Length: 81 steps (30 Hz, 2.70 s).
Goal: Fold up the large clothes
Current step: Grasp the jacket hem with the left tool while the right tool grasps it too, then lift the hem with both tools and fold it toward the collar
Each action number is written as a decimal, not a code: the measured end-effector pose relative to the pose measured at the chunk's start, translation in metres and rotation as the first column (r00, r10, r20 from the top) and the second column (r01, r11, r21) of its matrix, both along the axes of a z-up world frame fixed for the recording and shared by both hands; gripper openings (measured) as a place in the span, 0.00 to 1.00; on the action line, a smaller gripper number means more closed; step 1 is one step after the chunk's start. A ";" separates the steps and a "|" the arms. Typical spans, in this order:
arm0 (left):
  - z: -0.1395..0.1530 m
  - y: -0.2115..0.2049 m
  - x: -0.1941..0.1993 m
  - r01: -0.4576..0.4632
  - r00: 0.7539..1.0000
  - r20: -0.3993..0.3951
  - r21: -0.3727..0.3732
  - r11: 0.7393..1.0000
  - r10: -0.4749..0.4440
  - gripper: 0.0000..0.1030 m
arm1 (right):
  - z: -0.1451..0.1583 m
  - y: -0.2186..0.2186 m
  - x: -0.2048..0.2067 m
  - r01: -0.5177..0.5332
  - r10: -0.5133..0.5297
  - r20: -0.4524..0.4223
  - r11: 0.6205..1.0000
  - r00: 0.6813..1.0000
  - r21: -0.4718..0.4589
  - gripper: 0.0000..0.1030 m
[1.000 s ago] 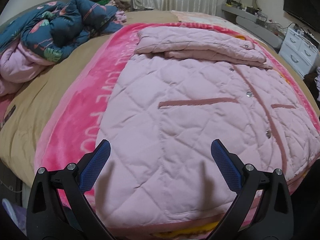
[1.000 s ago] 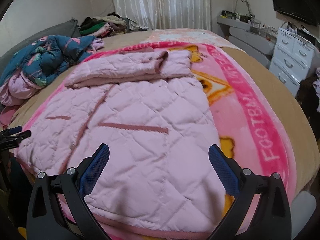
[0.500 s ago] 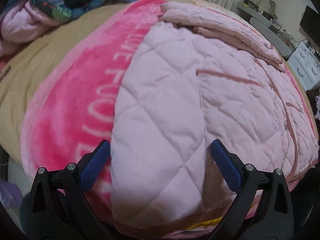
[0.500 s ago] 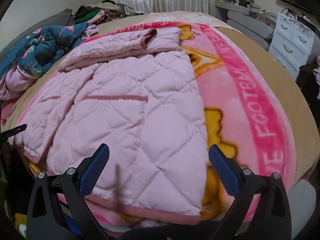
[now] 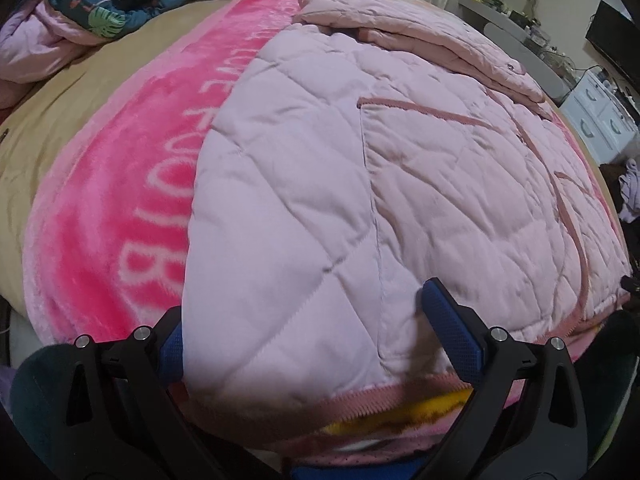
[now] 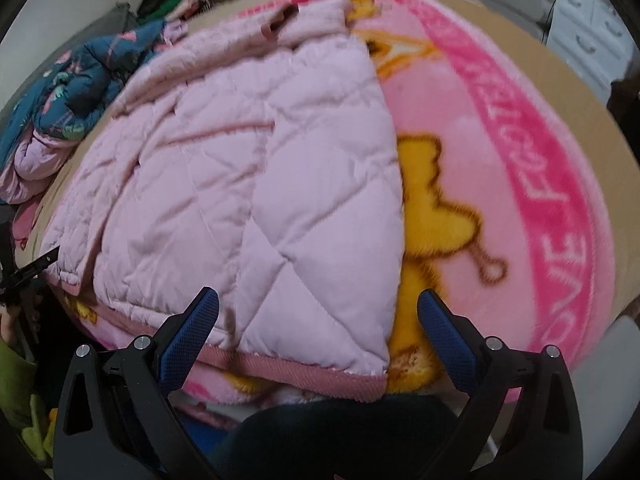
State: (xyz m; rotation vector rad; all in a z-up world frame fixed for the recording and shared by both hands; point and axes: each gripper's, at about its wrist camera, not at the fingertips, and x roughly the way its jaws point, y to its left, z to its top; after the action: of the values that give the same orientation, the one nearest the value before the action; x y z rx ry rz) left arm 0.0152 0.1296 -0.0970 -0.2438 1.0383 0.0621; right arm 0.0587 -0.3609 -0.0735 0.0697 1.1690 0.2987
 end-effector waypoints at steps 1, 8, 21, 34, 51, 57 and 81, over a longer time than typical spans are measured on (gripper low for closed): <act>0.000 0.001 -0.001 0.001 1.000 -0.001 -0.006 1.000 -0.001 0.91 | -0.003 0.002 0.002 -0.008 0.008 -0.028 1.000 1.000 -0.004 0.96; -0.001 0.002 -0.002 -0.006 1.000 -0.006 -0.019 1.000 0.005 0.91 | -0.011 0.013 0.011 -0.022 0.026 -0.073 0.998 0.997 0.051 0.89; -0.005 0.007 -0.001 -0.029 0.999 -0.021 -0.066 0.997 0.028 0.91 | 0.019 -0.001 -0.009 -0.069 0.039 0.166 0.982 0.985 0.177 0.26; 0.018 -0.001 -0.004 0.029 0.997 0.077 -0.080 0.996 -0.023 0.19 | 0.012 0.023 -0.002 -0.112 0.105 0.065 0.986 0.992 0.122 0.61; 0.073 -0.005 0.004 0.056 0.967 0.249 -0.047 0.997 -0.043 0.10 | 0.055 -0.008 -0.004 -0.040 -0.043 0.252 0.947 0.967 0.318 0.18; 0.100 -0.002 0.017 0.051 0.945 0.327 -0.041 0.998 -0.034 0.09 | 0.090 -0.001 0.012 -0.051 -0.077 0.352 0.939 0.933 0.340 0.17; 0.187 -0.001 0.085 0.040 0.884 0.466 -0.008 0.999 -0.032 0.09 | 0.166 0.003 0.084 -0.020 -0.152 0.451 0.935 0.879 0.353 0.17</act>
State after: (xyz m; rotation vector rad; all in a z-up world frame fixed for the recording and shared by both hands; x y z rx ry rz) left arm 0.1006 0.1285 0.0900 -0.2396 0.5616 -0.0396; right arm 0.1430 -0.3574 0.0926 0.3319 0.6125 0.4323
